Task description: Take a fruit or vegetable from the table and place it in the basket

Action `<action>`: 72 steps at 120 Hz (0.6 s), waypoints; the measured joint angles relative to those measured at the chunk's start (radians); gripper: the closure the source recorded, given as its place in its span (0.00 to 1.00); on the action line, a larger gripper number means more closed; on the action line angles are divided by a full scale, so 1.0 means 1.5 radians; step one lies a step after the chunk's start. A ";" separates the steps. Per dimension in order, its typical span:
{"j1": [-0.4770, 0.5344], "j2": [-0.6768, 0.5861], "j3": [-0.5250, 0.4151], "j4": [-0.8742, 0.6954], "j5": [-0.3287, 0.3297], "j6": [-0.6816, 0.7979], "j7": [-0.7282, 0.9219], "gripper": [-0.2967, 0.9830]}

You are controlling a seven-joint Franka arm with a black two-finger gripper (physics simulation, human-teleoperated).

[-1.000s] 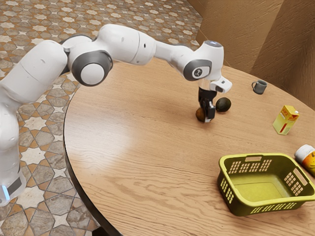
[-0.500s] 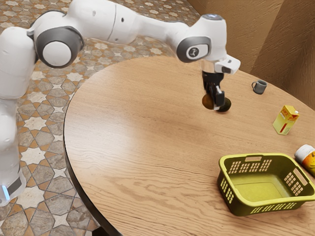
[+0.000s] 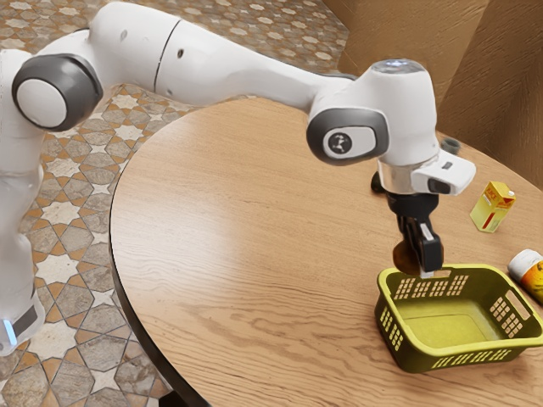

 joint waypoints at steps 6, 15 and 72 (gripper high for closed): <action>-0.001 0.007 0.000 0.001 0.000 0.007 -0.012 0.57; 0.001 0.023 0.001 0.007 0.000 0.018 -0.028 0.57; 0.037 0.129 0.005 0.084 0.003 0.096 -0.070 0.57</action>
